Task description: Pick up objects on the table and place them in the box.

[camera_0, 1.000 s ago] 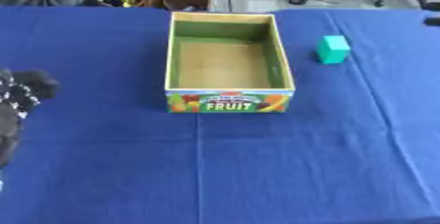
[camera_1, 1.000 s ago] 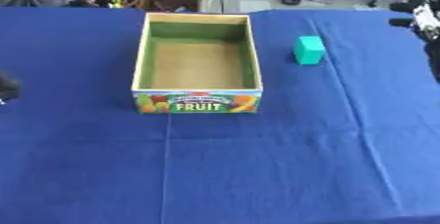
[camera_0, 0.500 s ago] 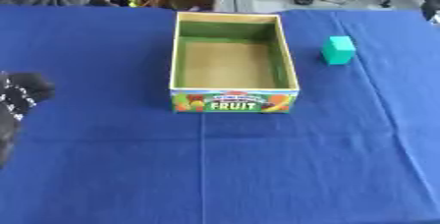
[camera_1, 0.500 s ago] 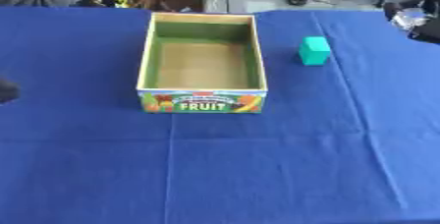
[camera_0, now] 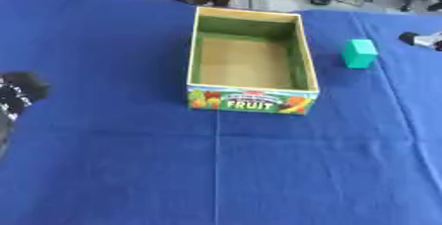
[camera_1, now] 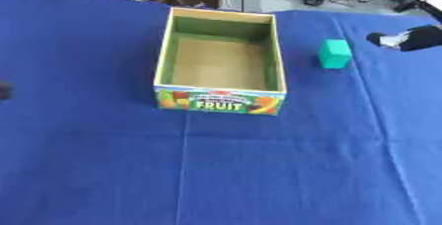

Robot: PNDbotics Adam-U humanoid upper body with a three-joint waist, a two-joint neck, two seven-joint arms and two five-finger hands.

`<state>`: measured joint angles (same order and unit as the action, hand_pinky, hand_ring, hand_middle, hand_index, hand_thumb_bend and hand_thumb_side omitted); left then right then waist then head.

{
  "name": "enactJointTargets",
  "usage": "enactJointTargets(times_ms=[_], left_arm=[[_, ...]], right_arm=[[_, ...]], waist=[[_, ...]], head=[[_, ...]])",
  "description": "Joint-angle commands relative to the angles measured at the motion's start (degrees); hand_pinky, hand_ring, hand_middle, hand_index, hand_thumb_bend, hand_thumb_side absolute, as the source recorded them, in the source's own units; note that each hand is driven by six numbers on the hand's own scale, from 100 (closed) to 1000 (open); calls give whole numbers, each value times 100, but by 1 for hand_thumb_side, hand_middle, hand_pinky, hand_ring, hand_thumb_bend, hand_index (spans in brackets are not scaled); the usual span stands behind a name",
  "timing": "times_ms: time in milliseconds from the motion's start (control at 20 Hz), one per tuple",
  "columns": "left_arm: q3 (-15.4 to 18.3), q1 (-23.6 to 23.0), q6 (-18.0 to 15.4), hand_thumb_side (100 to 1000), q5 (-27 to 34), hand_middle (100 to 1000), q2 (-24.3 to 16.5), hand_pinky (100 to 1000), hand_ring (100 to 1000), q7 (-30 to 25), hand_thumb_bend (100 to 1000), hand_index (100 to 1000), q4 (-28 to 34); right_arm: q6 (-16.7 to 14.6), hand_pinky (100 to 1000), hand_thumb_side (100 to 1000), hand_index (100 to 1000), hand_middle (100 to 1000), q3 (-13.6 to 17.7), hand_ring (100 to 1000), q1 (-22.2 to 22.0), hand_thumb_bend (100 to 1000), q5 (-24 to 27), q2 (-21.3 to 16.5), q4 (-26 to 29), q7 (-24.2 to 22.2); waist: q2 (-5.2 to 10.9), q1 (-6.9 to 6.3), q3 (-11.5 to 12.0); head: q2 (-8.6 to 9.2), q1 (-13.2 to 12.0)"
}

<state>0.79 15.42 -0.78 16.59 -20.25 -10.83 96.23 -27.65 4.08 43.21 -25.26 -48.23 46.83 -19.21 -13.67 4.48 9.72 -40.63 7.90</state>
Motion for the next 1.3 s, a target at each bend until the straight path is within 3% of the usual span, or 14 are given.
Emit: enactJointTargets(times_ms=[50,500,1300], left_arm=[[-31,121,-11,1000,-10,593,-188,831,747,-45,401,698,144],[-66,242,-21,1000,11,593,-246,832,748,-92,399,699,235],[-89,292,-41,1000,20,592,-299,834,750,-152,392,700,284]], right_arm=[[-111,866,281,1000,937,76,944,173,447,-476,-292,-116,112],[-211,873,318,1000,942,106,950,270,452,-1091,-205,-166,315],[-72,873,312,1000,928,153,947,197,424,-1141,-79,-534,288]], waist=[[62,9,63],[-93,69,351],[-379,10,432]], head=[[80,87],[110,317],[2,690]])
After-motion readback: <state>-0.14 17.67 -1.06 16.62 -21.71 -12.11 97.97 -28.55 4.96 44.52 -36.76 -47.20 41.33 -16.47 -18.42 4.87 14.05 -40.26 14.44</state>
